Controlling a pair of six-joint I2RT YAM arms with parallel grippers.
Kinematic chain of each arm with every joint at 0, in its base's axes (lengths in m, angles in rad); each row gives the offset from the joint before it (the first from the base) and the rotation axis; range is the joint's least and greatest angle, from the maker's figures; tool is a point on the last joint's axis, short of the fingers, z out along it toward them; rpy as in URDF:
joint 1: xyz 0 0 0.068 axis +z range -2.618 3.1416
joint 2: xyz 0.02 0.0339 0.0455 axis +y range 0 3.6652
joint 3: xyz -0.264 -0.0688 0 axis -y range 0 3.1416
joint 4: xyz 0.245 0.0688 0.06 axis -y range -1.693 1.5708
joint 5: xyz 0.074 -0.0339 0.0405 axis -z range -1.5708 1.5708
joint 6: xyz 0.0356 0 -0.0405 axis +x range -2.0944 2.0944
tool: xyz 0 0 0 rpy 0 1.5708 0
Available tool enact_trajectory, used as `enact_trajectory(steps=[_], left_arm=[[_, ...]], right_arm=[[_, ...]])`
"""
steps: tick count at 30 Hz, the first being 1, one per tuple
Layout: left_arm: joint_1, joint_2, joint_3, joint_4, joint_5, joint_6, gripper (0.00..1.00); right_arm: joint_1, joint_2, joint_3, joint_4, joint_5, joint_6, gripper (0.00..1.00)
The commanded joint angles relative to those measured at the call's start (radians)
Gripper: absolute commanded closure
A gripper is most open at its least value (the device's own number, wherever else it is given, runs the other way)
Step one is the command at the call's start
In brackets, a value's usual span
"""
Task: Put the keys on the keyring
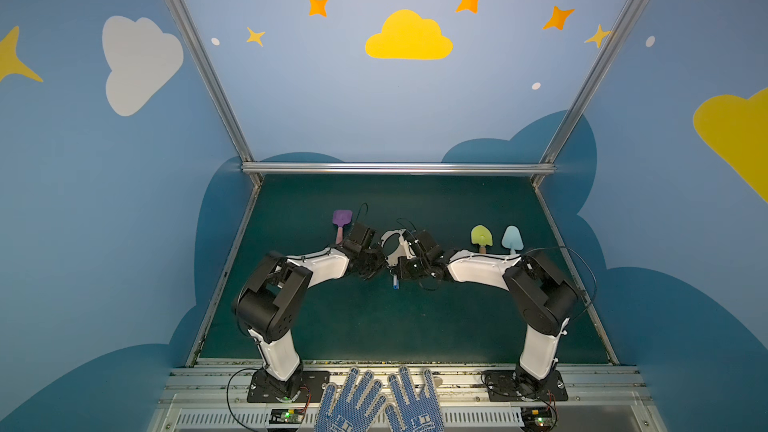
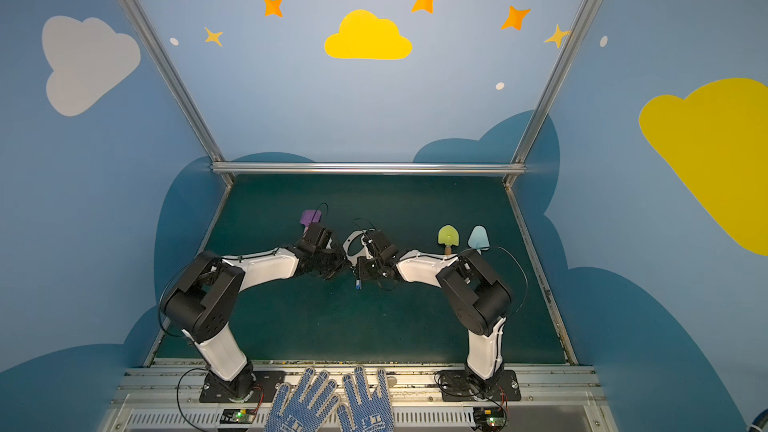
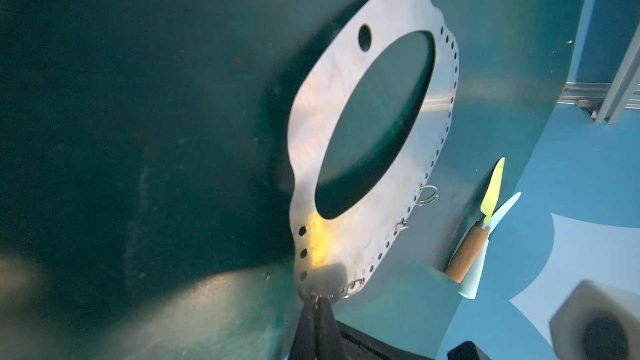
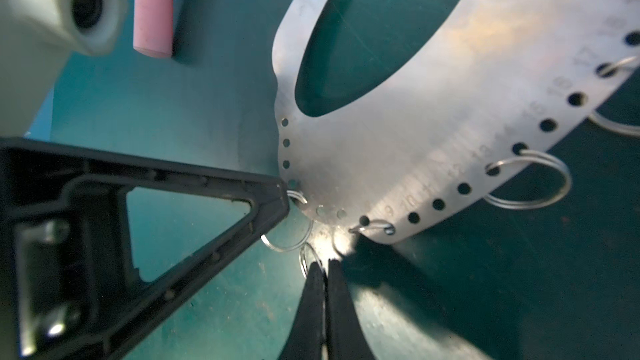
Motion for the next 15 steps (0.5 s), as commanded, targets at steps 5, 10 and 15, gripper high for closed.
enact_trajectory(steps=[5,10,15], left_arm=[[-0.01,-0.017,-0.012,0.018,0.007,-0.006,0.96],[-0.021,-0.003,-0.006,0.021,0.012,-0.008,0.96],[-0.03,0.007,-0.002,0.017,0.013,-0.006,0.96]], right_arm=[[-0.03,0.021,-0.026,-0.026,-0.031,0.04,1.0],[-0.038,0.019,-0.025,-0.005,-0.048,0.044,1.0],[-0.041,0.01,-0.028,0.012,-0.053,0.045,1.0]])
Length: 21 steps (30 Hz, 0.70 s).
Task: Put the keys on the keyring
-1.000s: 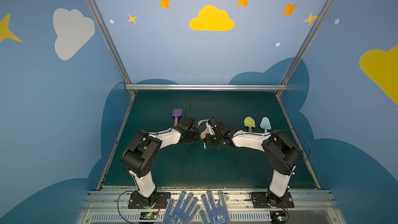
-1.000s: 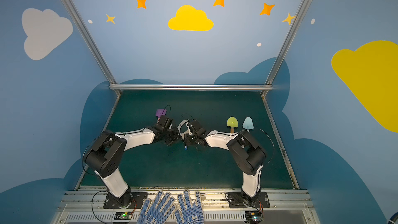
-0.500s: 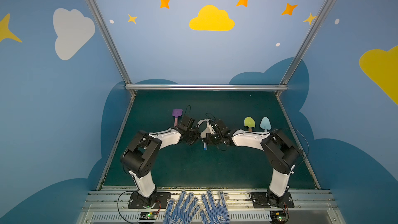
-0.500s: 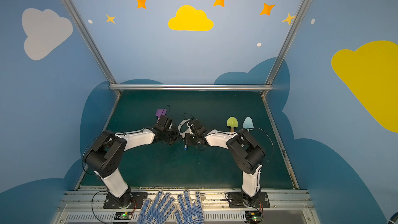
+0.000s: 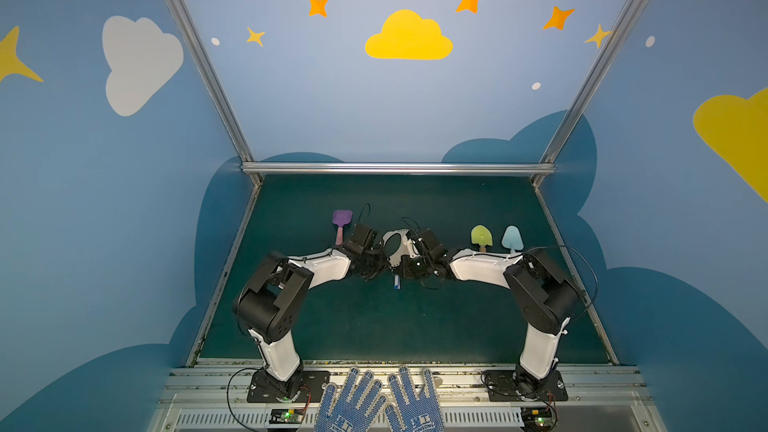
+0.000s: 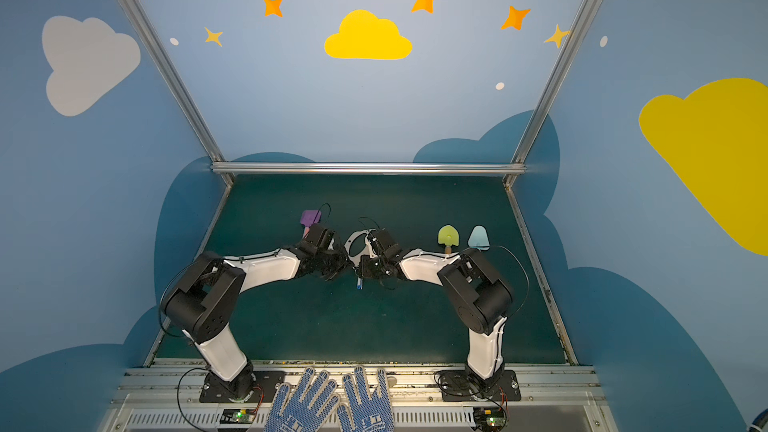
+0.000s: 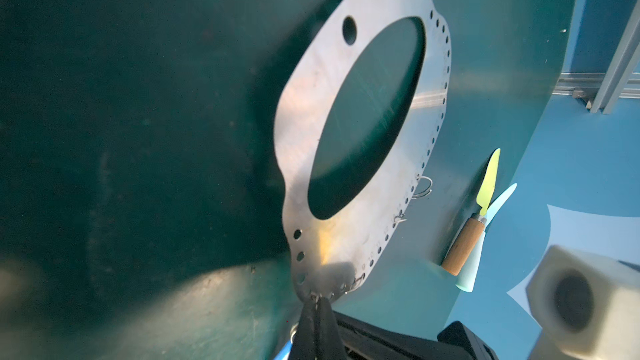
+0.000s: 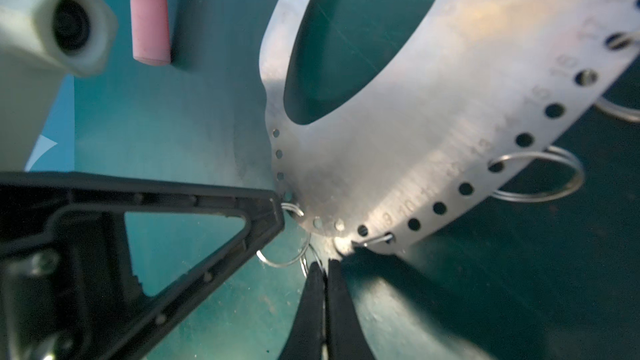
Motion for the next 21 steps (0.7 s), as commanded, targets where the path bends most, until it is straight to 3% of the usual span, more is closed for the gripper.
enact_trajectory(steps=[1,21], left_arm=[[-0.006,0.007,0.001,-0.006,0.008,-0.001,0.96],[-0.021,0.003,-0.009,-0.031,-0.012,0.016,0.96]], right_arm=[[-0.007,0.008,-0.018,0.003,0.006,0.006,1.0],[-0.035,-0.089,-0.127,0.162,0.024,0.063,1.0]])
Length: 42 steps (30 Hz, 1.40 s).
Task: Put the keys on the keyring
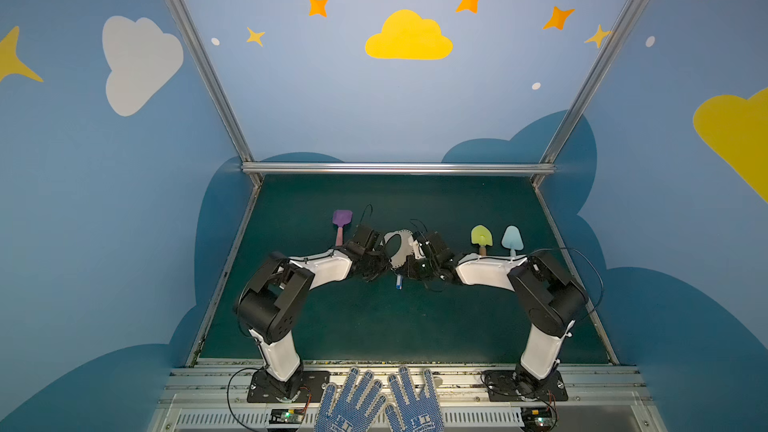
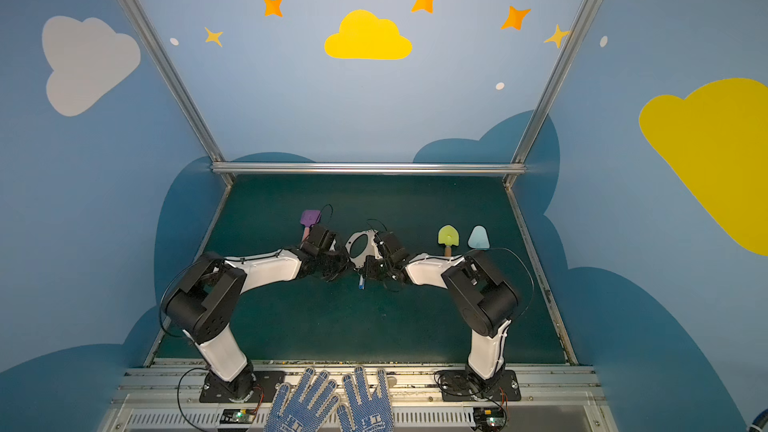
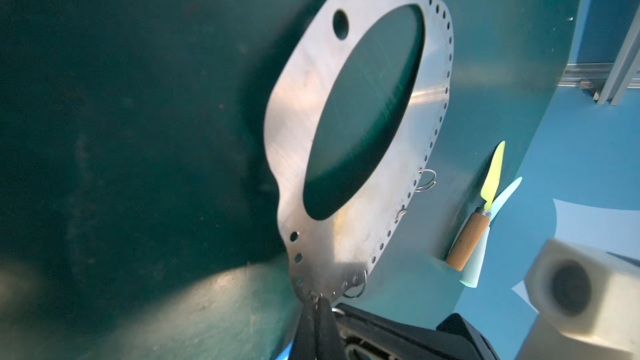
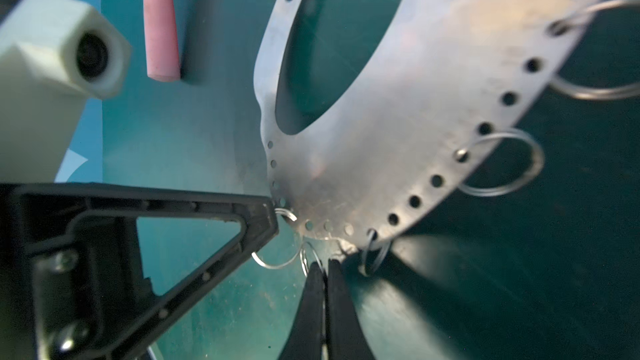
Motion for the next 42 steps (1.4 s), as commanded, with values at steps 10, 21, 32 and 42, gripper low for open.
enact_trajectory(steps=[10,21,32,42], left_arm=[[-0.003,0.004,-0.015,-0.003,0.0,-0.003,0.96],[0.015,-0.008,-0.003,0.016,-0.01,-0.017,0.96],[-0.003,0.006,-0.007,0.034,0.01,-0.023,0.96],[-0.032,0.016,-0.012,0.026,0.02,-0.018,0.96]], right_arm=[[-0.005,-0.025,-0.036,0.041,0.005,-0.009,1.0],[0.007,-0.011,-0.042,0.017,-0.041,-0.028,1.0],[0.017,0.006,-0.009,0.015,-0.055,-0.044,1.0],[0.011,-0.014,-0.02,0.059,-0.026,-0.023,1.0]])
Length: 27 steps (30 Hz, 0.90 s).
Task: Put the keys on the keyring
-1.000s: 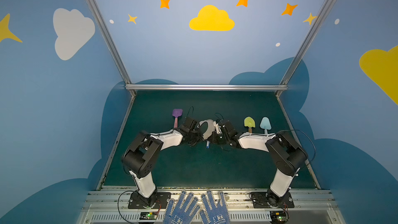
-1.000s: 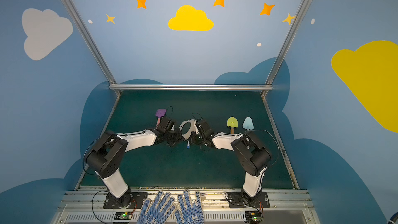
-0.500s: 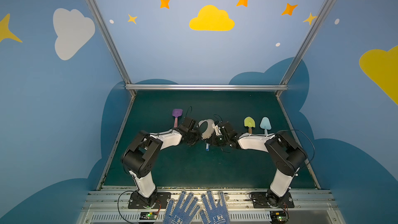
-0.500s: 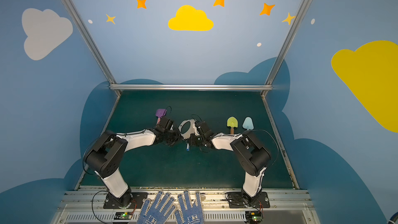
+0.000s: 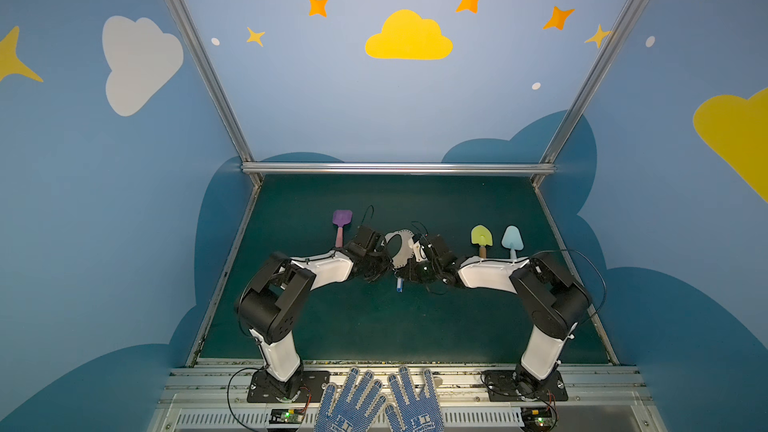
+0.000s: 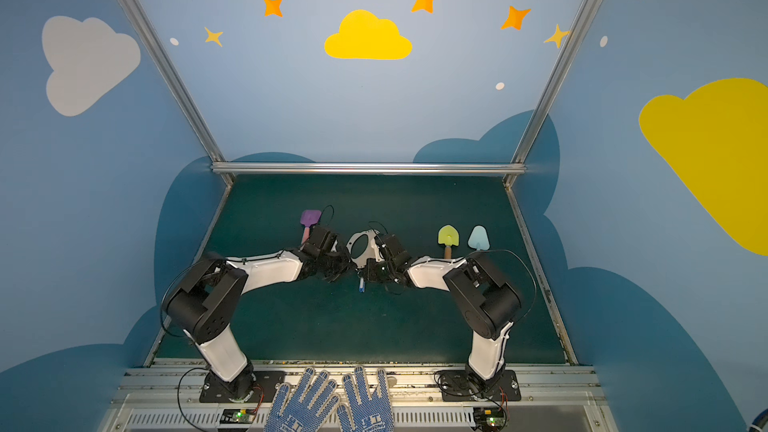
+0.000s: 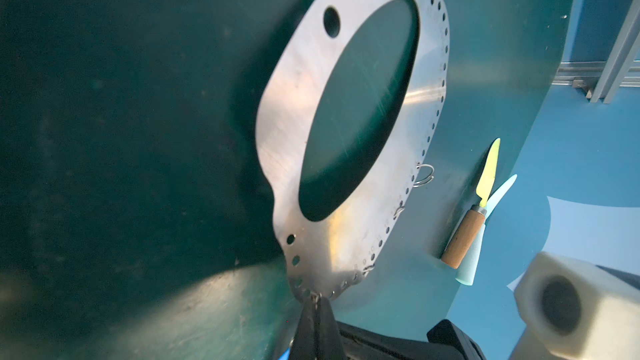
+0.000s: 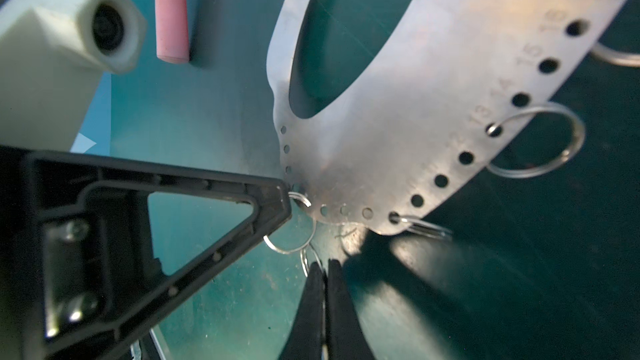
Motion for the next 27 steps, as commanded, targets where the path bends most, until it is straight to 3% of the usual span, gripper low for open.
enact_trajectory(steps=[1,27], left_arm=[[-0.019,0.014,-0.004,-0.006,0.023,0.005,0.96],[-0.051,0.04,0.054,-0.073,0.015,0.048,0.96]], right_arm=[[0.0,-0.007,0.01,0.033,0.025,0.0,1.0],[-0.063,-0.083,-0.089,0.214,0.027,0.116,1.0]])
